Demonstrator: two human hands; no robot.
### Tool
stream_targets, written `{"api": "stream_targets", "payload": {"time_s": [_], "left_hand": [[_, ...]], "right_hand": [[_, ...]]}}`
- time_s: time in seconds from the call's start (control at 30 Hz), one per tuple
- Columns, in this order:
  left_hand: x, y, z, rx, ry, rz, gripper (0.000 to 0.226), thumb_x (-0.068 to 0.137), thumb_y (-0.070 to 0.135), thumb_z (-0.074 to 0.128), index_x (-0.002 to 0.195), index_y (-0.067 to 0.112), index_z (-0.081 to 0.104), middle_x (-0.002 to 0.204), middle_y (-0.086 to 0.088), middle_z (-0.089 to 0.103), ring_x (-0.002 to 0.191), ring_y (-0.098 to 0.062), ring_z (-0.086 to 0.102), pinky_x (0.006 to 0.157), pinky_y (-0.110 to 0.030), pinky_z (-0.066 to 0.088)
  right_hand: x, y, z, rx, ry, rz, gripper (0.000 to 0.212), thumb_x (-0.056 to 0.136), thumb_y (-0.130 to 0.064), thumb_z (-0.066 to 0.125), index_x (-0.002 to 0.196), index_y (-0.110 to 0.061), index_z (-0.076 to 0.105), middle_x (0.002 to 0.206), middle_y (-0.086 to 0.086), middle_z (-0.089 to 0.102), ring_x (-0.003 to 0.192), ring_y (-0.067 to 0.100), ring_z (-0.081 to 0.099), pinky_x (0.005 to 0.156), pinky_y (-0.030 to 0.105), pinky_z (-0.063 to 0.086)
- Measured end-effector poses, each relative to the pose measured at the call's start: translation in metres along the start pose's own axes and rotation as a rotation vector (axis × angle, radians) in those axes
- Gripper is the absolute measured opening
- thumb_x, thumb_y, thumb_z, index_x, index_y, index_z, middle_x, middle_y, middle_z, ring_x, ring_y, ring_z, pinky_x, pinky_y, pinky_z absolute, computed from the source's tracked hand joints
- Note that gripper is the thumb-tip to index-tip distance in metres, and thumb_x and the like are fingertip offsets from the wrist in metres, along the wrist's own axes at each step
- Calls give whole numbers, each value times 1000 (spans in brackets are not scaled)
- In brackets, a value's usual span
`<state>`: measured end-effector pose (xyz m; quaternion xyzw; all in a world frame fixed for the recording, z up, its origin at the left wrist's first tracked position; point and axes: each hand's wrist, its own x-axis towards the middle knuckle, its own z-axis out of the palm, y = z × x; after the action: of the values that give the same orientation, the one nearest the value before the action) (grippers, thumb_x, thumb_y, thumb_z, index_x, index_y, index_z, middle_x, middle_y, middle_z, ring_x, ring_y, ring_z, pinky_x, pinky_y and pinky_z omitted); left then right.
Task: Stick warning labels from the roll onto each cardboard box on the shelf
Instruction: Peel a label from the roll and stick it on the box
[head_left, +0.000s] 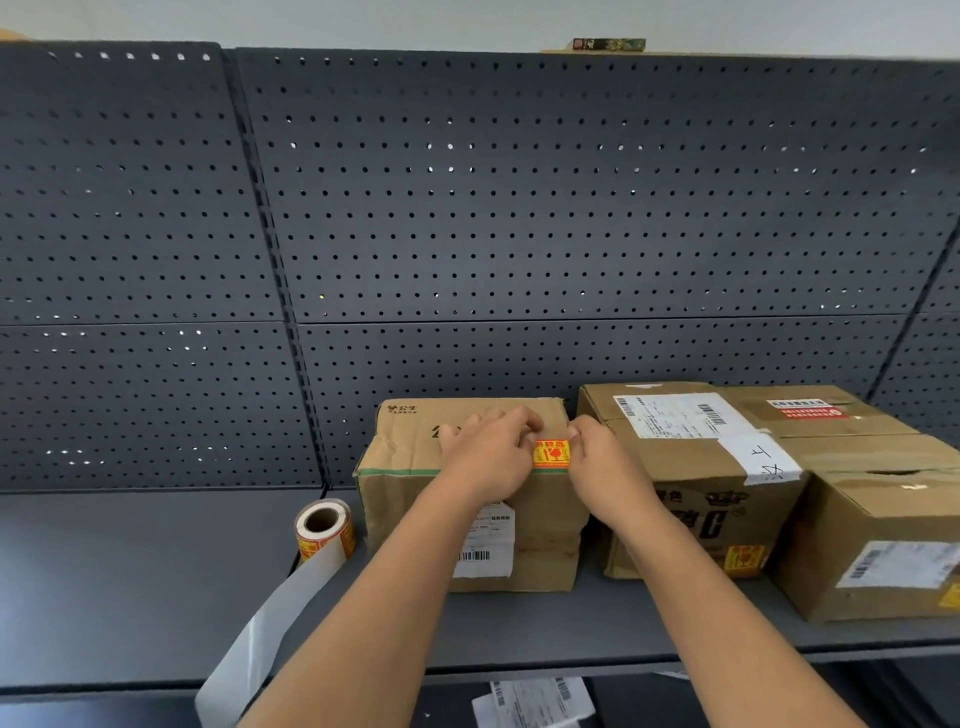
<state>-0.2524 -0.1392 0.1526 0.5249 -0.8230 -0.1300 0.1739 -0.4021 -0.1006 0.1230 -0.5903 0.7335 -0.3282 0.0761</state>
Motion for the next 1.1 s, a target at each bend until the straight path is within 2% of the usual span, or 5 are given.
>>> {"api": "stream_targets", "payload": {"time_s": [0.17, 0.5, 0.8, 0.97, 1.1], "left_hand": [[-3, -3, -7, 36, -108, 57, 53, 100, 69, 38, 147, 45, 44, 135, 3, 52, 130, -24, 42, 106, -49, 27], [-10, -7, -12, -132, -84, 108, 31, 104, 53, 49, 135, 52, 56, 110, 8, 52, 118, -20, 44, 102, -48, 24], [-15, -5, -11, -252, 11, 84, 29, 105, 31, 49, 126, 45, 62, 97, 14, 55, 104, -15, 54, 100, -44, 28], [-27, -14, -19, -837, 284, 58, 21, 100, 12, 55, 100, 27, 71, 81, 4, 54, 63, -5, 46, 61, -24, 44], [-37, -46, -32, -477, 487, 73, 16, 100, 20, 58, 103, 29, 70, 98, 10, 59, 84, -9, 55, 78, -28, 48]], "right_hand": [[-5, 0, -7, 92, -32, 9, 31, 111, -37, 33, 99, -20, 56, 88, 1, 64, 80, 20, 61, 71, 42, 52], [-8, 3, -5, 307, -96, 64, 50, 112, -37, 36, 158, -17, 39, 153, 3, 51, 137, 20, 47, 108, 34, 41], [-25, 3, -1, 369, 104, 10, 43, 108, -38, 47, 146, -18, 56, 121, -1, 68, 101, 6, 57, 80, 24, 45], [-34, 7, -4, 349, 208, -35, 57, 100, -57, 53, 145, -22, 54, 93, -4, 60, 86, 13, 60, 74, 32, 52], [-42, 7, -6, 301, 212, -4, 57, 101, -53, 56, 146, -19, 52, 114, -8, 57, 100, 12, 59, 82, 30, 52]]}}
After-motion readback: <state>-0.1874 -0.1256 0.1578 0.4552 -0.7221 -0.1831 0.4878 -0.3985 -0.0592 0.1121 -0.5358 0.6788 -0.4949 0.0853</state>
